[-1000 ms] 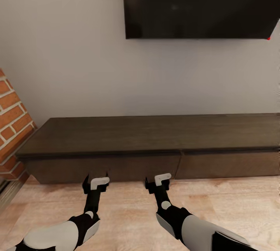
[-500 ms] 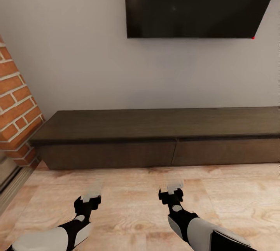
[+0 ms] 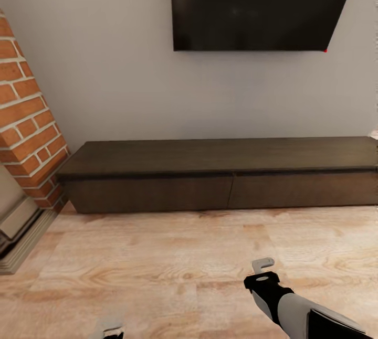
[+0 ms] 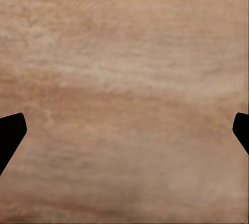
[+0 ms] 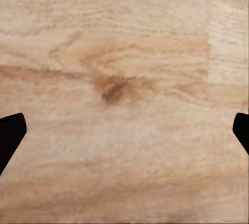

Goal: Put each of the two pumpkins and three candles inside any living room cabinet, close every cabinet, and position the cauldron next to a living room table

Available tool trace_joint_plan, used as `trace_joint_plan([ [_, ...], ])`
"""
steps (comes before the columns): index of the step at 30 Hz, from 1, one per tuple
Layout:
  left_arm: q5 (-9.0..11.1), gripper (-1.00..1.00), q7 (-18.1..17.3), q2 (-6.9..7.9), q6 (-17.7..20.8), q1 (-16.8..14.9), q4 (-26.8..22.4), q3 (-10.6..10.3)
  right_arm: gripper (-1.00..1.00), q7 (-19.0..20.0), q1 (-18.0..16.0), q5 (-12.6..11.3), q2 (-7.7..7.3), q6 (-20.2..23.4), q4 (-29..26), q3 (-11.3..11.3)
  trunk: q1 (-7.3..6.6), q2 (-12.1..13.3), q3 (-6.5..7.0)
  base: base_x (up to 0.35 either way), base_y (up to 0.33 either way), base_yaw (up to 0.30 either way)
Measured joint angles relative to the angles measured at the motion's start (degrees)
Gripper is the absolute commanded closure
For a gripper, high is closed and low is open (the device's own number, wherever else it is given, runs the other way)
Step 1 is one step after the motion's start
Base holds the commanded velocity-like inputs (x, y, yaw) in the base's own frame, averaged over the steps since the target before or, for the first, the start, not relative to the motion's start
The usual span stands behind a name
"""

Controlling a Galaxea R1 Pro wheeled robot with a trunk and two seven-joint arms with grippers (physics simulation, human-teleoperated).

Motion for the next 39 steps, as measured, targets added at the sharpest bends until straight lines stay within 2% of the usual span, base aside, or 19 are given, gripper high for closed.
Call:
trace_joint_plan([
  [3, 4.1, -1.0, -0.1, -0.01, -4.2, 1.8, 0.0, 0.0, -1.0, 1.0, 0.0, -0.3, 3.39, 1.4, 0.1, -0.1, -0.02, 0.0, 0.0, -0.187, 0.0, 0.0],
  [5, 5.8, -1.0, 0.0, 0.21, -5.4, 2.3, 0.0, 0.0, -1.0, 1.3, 0.0, -0.3, 4.78, 2.0, 0.1, -0.1, -0.03, 0.0, 0.0, -0.077, 0.0, 0.0],
  [8, 7.0, -1.0, 0.4, 0.89, -6.3, 2.6, 0.3, 0.0, -1.0, 1.4, 0.0, -0.4, 5.53, 2.4, 0.1, -0.1, -0.03, 0.0, 0.01, -0.039, 0.0, 0.0],
  [12, 7.3, -1.0, 0.6, 2.2, -6.5, 2.7, 0.7, -0.1, -1.0, 1.4, 0.0, -0.4, 5.07, 2.6, 0.3, -0.1, -0.03, 0.0, 0.01, -0.012, 0.0, 0.0],
  [15, 7.3, -1.0, 0.5, 2.37, -6.4, 2.8, 0.4, -0.2, -1.0, 1.5, 0.0, -0.4, 4.31, 2.6, 0.3, -0.1, -0.04, 0.0, 0.01, -0.004, 0.0, 0.0],
  [21, 7.3, -1.0, 0.5, 1.71, -4.6, 2.8, 0.1, -0.2, -1.0, 1.5, 0.0, -0.4, 3.36, 2.7, 0.3, -0.1, -0.04, 0.0, 0.01, -0.001, 0.0, 0.0],
  [32, 7.2, -1.0, 0.7, 1.51, 2.4, 2.8, 0.1, -0.2, -1.0, 1.5, 0.0, -0.4, 3.2, 2.7, 0.3, -0.1, -0.04, 0.0, 0.0, 0.0, 0.0, 0.0],
  [39, 7.2, -1.0, 0.7, 1.5, 4.6, 2.8, 0.1, -0.2, -1.0, 1.5, 0.0, -0.4, 3.2, 2.7, 0.3, -0.1, -0.04, 0.0, 0.0, 0.0, 0.0, 0.0],
])
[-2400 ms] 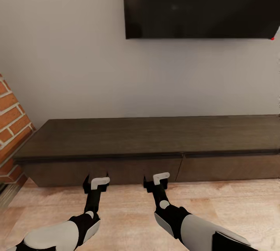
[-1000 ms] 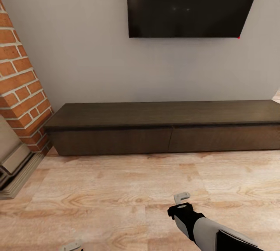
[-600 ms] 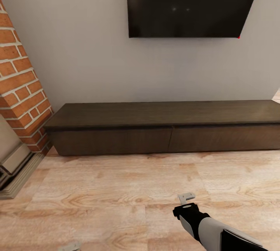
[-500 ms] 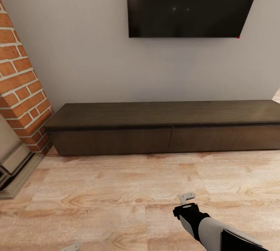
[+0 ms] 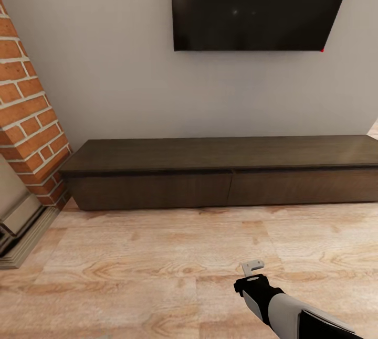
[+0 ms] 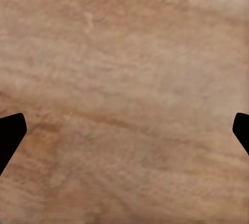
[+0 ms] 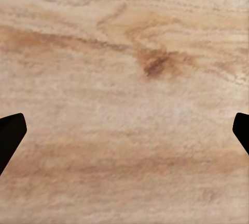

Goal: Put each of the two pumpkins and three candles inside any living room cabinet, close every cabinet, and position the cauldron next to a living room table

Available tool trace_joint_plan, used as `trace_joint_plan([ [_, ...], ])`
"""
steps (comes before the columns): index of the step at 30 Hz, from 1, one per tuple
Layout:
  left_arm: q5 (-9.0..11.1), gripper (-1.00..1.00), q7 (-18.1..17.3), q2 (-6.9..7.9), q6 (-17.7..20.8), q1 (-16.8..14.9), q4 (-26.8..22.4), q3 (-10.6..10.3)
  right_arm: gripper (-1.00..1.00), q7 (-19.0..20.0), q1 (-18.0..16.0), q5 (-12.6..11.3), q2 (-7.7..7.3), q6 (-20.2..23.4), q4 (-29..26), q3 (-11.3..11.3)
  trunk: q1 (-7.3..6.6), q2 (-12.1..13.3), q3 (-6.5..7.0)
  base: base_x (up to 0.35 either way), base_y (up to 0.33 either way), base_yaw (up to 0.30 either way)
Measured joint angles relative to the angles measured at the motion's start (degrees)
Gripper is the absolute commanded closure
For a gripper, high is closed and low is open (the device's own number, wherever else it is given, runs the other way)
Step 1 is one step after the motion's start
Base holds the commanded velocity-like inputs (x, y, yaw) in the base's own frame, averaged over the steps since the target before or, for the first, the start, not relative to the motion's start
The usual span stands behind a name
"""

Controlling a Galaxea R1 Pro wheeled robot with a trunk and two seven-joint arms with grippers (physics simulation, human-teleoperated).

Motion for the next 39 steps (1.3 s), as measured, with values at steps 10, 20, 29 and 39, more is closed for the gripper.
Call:
trace_joint_plan([
  [10, 0.0, -1.0, 0.0, 0.0, 0.4, 0.0, 0.0, 0.0, -1.0, 0.0, 0.0, 0.0, 0.0, 0.0, 0.0, 0.0, 0.0, 0.0, 0.0, 0.0, 0.0, 0.0],
  [20, 0.0, -1.0, 0.0, 0.0, 0.3, 0.0, 0.0, 0.0, -1.0, 0.0, 0.0, 0.0, 0.0, 0.0, 0.0, 0.0, 0.0, 0.0, 0.0, 0.0, 0.0, 0.0],
  [29, 0.2, -1.0, -0.1, -0.23, 0.4, 0.0, 0.1, 0.0, -1.0, 0.0, 0.0, 0.0, 0.0, 0.0, 0.0, 0.0, 0.0, 0.0, 0.0, 0.0, 0.0, 0.0],
  [39, 0.2, -1.0, 0.0, -0.26, 0.4, 0.0, 0.1, 0.0, -1.0, 0.0, 0.0, 0.0, 0.0, 0.0, 0.0, 0.0, 0.0, 0.0, 0.0, 0.0, 0.0, 0.0],
])
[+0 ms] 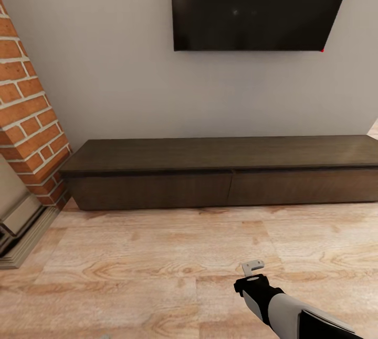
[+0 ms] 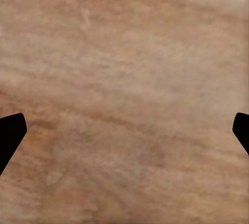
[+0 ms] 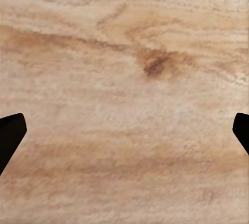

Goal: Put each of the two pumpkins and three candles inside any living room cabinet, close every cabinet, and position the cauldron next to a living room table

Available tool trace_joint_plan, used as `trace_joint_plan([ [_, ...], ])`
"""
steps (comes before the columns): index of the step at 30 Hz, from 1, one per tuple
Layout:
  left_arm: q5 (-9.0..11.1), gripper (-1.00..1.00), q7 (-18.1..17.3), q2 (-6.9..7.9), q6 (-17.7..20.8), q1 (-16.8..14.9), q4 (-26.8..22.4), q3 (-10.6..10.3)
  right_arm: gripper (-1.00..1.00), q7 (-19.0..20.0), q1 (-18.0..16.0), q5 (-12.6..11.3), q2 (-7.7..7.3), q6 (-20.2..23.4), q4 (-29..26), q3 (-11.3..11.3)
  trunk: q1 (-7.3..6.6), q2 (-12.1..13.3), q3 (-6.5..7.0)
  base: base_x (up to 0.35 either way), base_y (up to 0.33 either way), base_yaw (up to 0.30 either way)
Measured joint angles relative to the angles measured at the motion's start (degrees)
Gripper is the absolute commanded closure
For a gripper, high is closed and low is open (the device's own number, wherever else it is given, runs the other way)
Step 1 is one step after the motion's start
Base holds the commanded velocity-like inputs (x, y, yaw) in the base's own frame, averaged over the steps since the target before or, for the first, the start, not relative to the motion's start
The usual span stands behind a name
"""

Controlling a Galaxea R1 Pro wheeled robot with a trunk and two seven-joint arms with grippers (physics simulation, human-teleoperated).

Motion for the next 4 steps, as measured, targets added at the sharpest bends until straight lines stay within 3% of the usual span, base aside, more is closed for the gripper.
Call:
trace_joint_plan([
  [4, 0.0, -1.0, 0.0, 0.0, 0.0, 0.0, 0.0, 0.0, -1.0, 0.0, 0.0, 0.0, 0.0, 0.0, 0.0, 0.0, 0.0, 0.0, 0.0, 0.0, 0.0, 0.0],
])
